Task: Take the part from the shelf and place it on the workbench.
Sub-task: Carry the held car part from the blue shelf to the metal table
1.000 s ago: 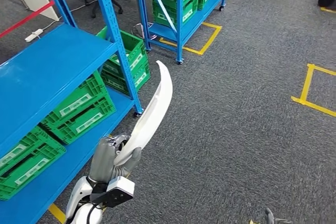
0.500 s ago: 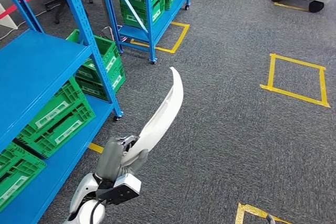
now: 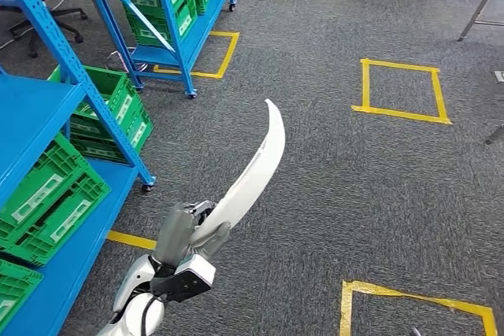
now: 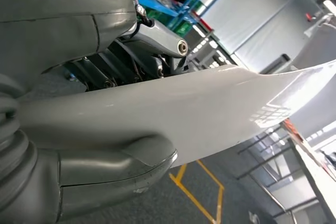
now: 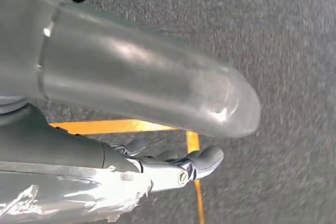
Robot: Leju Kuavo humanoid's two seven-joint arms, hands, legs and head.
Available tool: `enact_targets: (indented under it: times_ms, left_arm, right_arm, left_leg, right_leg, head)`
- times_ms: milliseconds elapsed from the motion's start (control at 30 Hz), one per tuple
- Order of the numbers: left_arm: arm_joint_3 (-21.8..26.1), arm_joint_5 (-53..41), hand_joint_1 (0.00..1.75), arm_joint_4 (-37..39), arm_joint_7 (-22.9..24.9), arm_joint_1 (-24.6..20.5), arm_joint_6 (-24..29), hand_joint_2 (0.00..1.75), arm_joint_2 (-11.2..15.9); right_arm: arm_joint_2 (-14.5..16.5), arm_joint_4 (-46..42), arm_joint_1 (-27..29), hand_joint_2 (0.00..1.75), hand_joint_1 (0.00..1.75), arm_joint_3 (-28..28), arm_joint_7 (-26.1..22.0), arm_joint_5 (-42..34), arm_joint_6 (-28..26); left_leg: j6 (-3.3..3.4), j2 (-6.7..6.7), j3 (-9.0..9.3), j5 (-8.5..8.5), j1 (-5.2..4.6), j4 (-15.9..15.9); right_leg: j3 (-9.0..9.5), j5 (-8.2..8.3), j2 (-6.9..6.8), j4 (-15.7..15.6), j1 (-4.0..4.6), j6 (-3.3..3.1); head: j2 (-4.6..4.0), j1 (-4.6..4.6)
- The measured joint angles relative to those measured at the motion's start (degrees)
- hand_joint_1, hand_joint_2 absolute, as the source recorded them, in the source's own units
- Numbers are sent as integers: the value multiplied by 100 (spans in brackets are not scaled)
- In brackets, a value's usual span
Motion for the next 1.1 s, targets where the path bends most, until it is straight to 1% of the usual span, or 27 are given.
enact_targets:
  times_ms: [67, 100, 133, 167, 200, 233, 267, 300, 333, 367, 433, 500, 567, 633, 667, 700, 733, 767, 800, 833, 867, 933, 967, 1000, 1033, 1067, 1100]
  left_arm:
    - [-2, 21, 175, 25, -7, -7, -2, 175, 3]
    - [-1, 31, 175, 43, -7, -7, -3, 175, 6]
    - [-1, 45, 175, 62, -10, -8, -6, 175, 7]
    - [-1, 63, 175, 79, -19, -10, -10, 175, 7]
    - [-1, 85, 175, 93, -30, -14, -14, 175, 6]
    - [-1, 111, 175, 103, -46, -20, -18, 175, 5]
    - [-1, 131, 175, 111, -63, -30, -19, 175, 3]
    - [-2, 143, 175, 116, -77, -41, -19, 175, 0]
    - [-2, 151, 175, 121, -87, -50, -19, 175, -3]
    - [-3, 153, 175, 127, -92, -57, -20, 175, -6]
    - [-4, 155, 175, 134, -96, -70, -21, 175, -13]
    - [-7, 154, 175, 143, -98, -94, -22, 175, -33]
    - [-8, 165, 175, 161, -100, -105, -34, 175, -45]
    - [-7, 201, 175, 187, -104, -104, -63, 175, -43]
    - [-6, 232, 175, 202, -110, -104, -80, 175, -43]
    - [-5, 273, 175, 215, -121, -104, -93, 175, -46]
    - [-4, 321, 175, 224, -138, -104, -100, 175, -49]
    - [-1, 375, 175, 230, -158, -104, -106, 175, -49]
    - [6, 429, 175, 232, -179, -103, -108, 175, -48]
    - [17, 472, 175, 231, -198, -96, -108, 175, -44]
    - [33, 515, 175, 230, -216, -81, -110, 175, -39]
    - [84, 579, 175, 223, -246, -26, -127, 175, -28]
    - [114, 602, 175, 218, -262, 2, -144, 175, -22]
    - [144, 616, 175, 210, -278, 26, -158, 175, -16]
    - [173, 626, 175, 202, -292, 47, -173, 175, -9]
    - [198, 629, 175, 197, -302, 70, -187, 175, -1]
    - [222, 632, 175, 193, -308, 97, -195, 175, 7]
  right_arm:
    - [28, -29, -21, 0, 0, -78, -1, 46, 3]
    - [40, -41, -25, 0, 0, -119, 0, 74, 3]
    - [52, -50, -23, 0, 0, -163, 1, 112, 7]
    - [69, -58, -17, 0, 0, -213, 1, 159, 16]
    - [84, -68, -13, 0, 0, -264, 2, 210, 28]
    - [104, -81, -13, 0, 0, -317, 2, 261, 42]
    - [121, -100, -17, 0, 0, -370, 2, 297, 54]
    - [132, -123, -24, 0, 0, -413, 1, 320, 58]
    - [143, -145, -27, 0, 0, -448, 1, 333, 61]
    - [147, -161, -21, 0, 0, -480, 1, 342, 62]
    - [159, -174, 7, 0, 0, -538, 1, 353, 63]
    - [180, -182, 23, 0, 0, -585, 2, 361, 63]
    - [198, -197, -8, 0, 0, -615, 2, 382, 65]
    - [203, -208, -37, 0, 0, -657, 2, 429, 83]
    - [205, -210, -35, 0, 0, -686, 2, 466, 98]
    - [208, -212, -27, 0, 0, -716, 2, 513, 112]
    - [212, -215, -22, 0, 0, -747, 2, 564, 123]
    - [217, -223, -25, 0, 0, -774, 2, 620, 127]
    - [231, -232, -37, 0, 0, -796, 2, 673, 128]
    - [249, -244, -52, 0, 0, -814, 2, 721, 122]
    - [273, -253, -65, 0, 0, -831, 2, 768, 115]
    - [317, -263, -73, 0, 0, -861, 2, 833, 92]
    - [336, -270, -71, 0, 0, -872, 1, 855, 82]
    - [350, -282, -73, 0, 0, -880, 1, 868, 71]
    - [363, -294, -84, 0, 0, -882, 0, 878, 63]
    - [373, -302, -100, 0, 0, -883, -1, 884, 59]
    - [379, -308, -116, 0, 0, -883, -1, 887, 57]
  left_leg:
    - [-40, -239, -329, -403, 22, 742]
    - [-49, -284, -508, -557, 30, 1124]
    - [-53, -303, -626, -609, 36, 1360]
    - [-55, -311, -639, -538, 42, 1372]
    - [-54, -331, -539, -365, 51, 1159]
    - [-56, -395, -349, -136, 68, 774]
    - [-58, -527, -148, 38, 90, 363]
    - [-55, -647, 6, 149, 110, 31]
    - [-46, -743, 96, 194, 118, -175]
    - [-23, -783, 113, 181, 112, -244]
    - [59, -679, 104, 212, 97, -270]
    - [138, -554, 106, 253, 99, -300]
    - [176, -405, 104, 264, 77, -307]
    - [191, -237, 101, 258, 48, -305]
    - [194, -162, 102, 254, 40, -304]
    - [192, -96, 106, 248, 37, -303]
    - [184, -35, 115, 239, 36, -300]
    - [165, 20, 128, 226, 32, -296]
    - [139, 72, 135, 208, 17, -286]
    - [112, 117, 144, 194, 1, -278]
    - [86, 161, 151, 187, -13, -273]
    - [42, 231, 159, 177, -12, -272]
    - [12, 186, 150, 137, 2, -242]
    - [-15, 86, 103, 43, 14, -128]
    - [-41, -49, -4, -111, 24, 111]
    - [-54, -185, -173, -304, 28, 476]
    - [-56, -260, -380, -490, 29, 898]
  right_leg:
    - [-29, 22, 118, -4, -15, -32]
    - [-45, 31, 184, -3, -16, -38]
    - [-59, 41, 256, -2, -17, -37]
    - [-68, 51, 327, -1, -19, -28]
    - [-74, 63, 401, 1, -25, -14]
    - [-78, 75, 478, 5, -34, 6]
    - [-92, 86, 549, 17, -34, 33]
    - [-117, 102, 617, 31, -36, 63]
    - [-149, 122, 675, 36, -41, 100]
    - [-179, 147, 728, 28, -49, 143]
    - [-231, 190, 788, -2, -81, 220]
    - [-355, 69, 582, 184, -64, 256]
    - [-672, -300, 262, 867, -37, 261]
    - [-974, -591, 131, 1583, -36, 263]
    - [-995, -595, 104, 1685, -36, 260]
    - [-897, -505, 79, 1559, -36, 255]
    - [-698, -352, 32, 1240, -36, 249]
    - [-456, -215, -81, 823, -32, 245]
    - [-236, -111, -179, 463, -24, 224]
    - [-92, -56, -245, 220, -14, 198]
    - [-33, -50, -273, 114, 0, 169]
    - [-51, -36, -154, 117, 14, 96]
    - [-62, -29, -103, 116, 11, 63]
    - [-69, -20, -48, 110, 3, 28]
    - [-75, -9, 6, 104, -7, -3]
    - [-87, -2, 64, 104, -9, -22]
    - [-99, 4, 130, 104, -6, -38]
  head:
    - [0, -7]
    - [-1, -5]
    - [-1, -4]
    - [-1, -4]
    - [-1, -4]
    - [-1, -5]
    - [-1, -6]
    - [-1, -4]
    - [-1, -2]
    - [-1, -2]
    - [-1, -2]
    - [-1, 32]
    - [-1, 84]
    - [-1, 101]
    - [-1, 102]
    - [-1, 102]
    - [-1, 104]
    - [-1, 104]
    - [-1, 102]
    - [-1, 95]
    - [-1, 90]
    - [0, 84]
    - [0, 83]
    - [0, 80]
    - [0, 75]
    - [-1, 70]
    - [-1, 68]
